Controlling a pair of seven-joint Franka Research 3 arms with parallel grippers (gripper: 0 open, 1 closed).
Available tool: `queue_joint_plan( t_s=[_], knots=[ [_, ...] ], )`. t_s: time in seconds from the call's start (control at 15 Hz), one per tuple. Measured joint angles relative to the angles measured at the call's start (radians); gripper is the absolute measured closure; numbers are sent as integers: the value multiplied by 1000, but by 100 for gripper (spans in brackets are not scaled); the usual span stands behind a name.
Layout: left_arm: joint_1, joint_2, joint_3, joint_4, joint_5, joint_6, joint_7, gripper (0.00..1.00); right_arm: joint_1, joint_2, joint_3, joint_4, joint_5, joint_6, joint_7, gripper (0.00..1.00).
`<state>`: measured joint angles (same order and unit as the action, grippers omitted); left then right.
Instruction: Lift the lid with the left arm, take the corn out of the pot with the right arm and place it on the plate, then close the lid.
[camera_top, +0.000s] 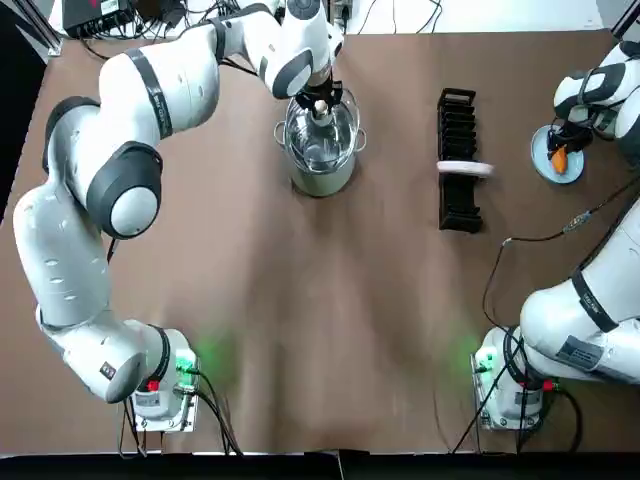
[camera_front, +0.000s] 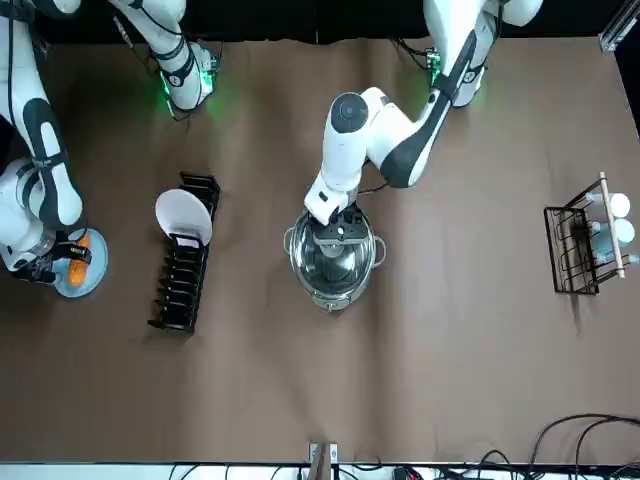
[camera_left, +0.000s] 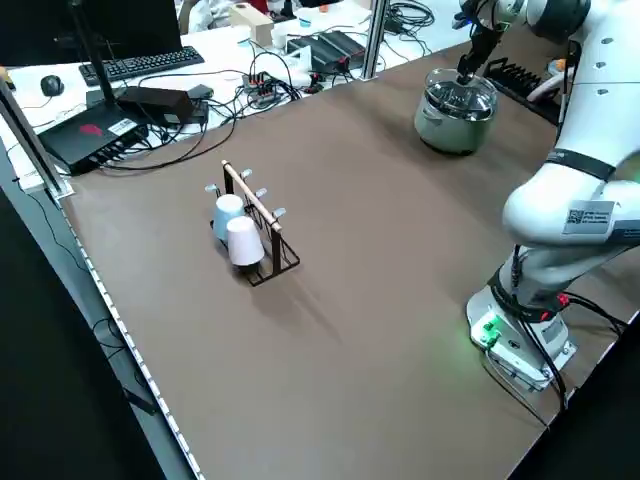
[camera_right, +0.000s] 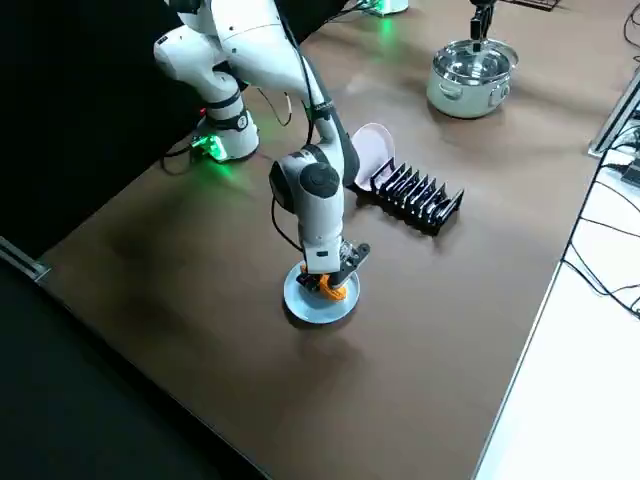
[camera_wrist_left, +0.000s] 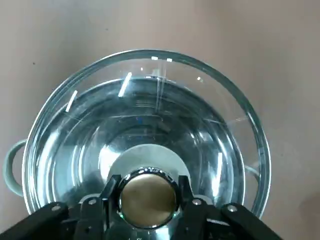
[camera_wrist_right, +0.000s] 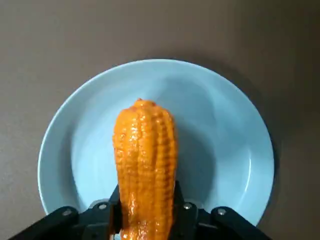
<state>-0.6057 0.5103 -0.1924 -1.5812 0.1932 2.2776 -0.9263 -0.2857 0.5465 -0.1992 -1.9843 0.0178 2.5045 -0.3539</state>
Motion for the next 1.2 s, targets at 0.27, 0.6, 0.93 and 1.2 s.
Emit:
queue_joint_plan(
  t_s=[0.27, 0.6, 0.93, 1.2],
  knots=[
    [-6, 5, 0, 0, 4, -3, -31, 49, -2, 10, 0, 10, 0, 0, 0, 62],
    [-6, 8, 1, -6, 5, -8, -35, 49, -3, 13, 0, 24, 0, 0, 0, 36],
    [-7, 9, 1, -17, 5, -13, -43, 49, -2, 12, 6, 39, 0, -12, -1, 0],
    [-9, 8, 1, -17, 9, -16, -53, 49, 10, -63, 23, 92, 0, -180, -8, 0]
  ],
)
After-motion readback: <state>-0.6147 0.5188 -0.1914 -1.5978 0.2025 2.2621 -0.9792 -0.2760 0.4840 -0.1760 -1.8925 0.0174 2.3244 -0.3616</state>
